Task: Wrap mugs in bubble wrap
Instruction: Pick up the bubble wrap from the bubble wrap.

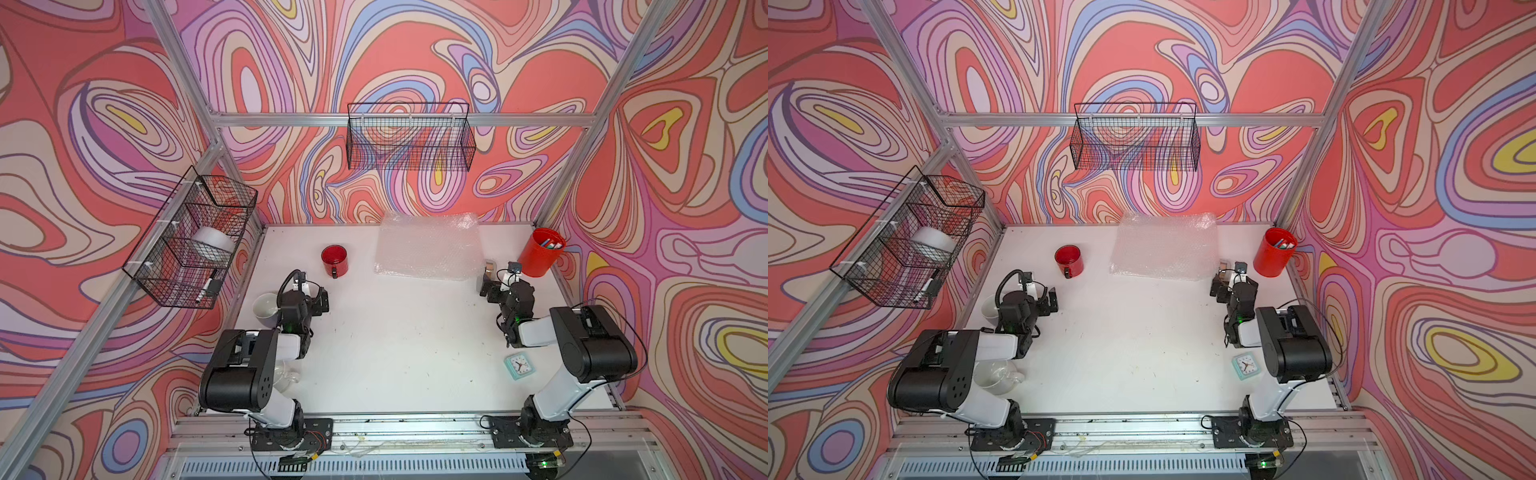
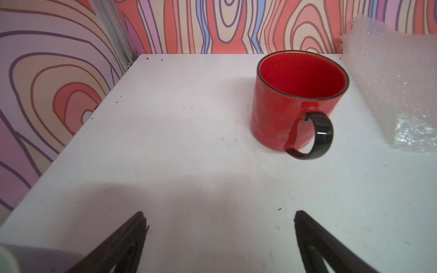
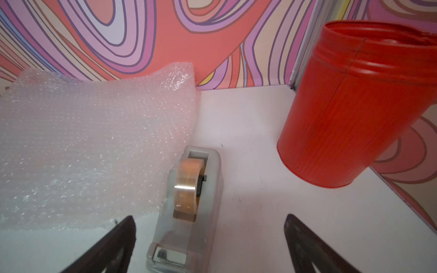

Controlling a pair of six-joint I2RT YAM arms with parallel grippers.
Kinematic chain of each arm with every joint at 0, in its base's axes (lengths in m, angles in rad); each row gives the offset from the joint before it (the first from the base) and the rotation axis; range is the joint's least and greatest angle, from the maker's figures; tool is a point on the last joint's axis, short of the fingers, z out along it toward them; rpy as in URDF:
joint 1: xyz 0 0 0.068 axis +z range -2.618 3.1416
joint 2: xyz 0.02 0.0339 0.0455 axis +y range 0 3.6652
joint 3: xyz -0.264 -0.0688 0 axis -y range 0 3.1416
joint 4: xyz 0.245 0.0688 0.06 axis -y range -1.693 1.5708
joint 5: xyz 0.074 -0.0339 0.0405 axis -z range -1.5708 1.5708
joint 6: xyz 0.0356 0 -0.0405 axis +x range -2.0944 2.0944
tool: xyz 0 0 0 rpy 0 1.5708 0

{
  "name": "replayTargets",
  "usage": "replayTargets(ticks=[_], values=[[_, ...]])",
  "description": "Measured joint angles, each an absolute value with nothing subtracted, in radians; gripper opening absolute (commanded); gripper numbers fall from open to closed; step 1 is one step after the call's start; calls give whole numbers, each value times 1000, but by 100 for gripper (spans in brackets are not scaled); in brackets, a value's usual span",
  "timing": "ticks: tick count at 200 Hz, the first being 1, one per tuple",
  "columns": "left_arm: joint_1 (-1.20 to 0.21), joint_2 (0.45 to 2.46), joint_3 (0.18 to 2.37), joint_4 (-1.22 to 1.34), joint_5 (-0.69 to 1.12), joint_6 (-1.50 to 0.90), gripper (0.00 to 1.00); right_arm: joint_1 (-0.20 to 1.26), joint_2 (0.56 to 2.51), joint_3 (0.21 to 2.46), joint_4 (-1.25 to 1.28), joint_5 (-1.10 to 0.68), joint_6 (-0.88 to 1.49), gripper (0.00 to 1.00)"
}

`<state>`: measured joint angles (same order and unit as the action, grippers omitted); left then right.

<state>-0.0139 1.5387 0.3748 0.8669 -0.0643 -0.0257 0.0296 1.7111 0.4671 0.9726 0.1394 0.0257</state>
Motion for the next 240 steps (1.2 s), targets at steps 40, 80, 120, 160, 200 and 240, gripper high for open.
replayTargets(ticks=[40,80,120,160,200,240], values=[[-14,1539,375,866,-45,-22,100,30,1711,467,973,140,25,98],[-14,1539,375,865,-42,-22,100,30,1711,467,973,140,25,98],[-14,1539,375,864,-41,-22,100,30,1711,467,973,140,23,98],[-14,1539,375,864,-42,-19,100,30,1711,467,973,140,23,98],[-42,1451,340,822,-90,-15,100,30,1678,456,940,143,19,98],[-91,1212,572,419,-264,-104,100,30,1429,516,727,152,73,98]])
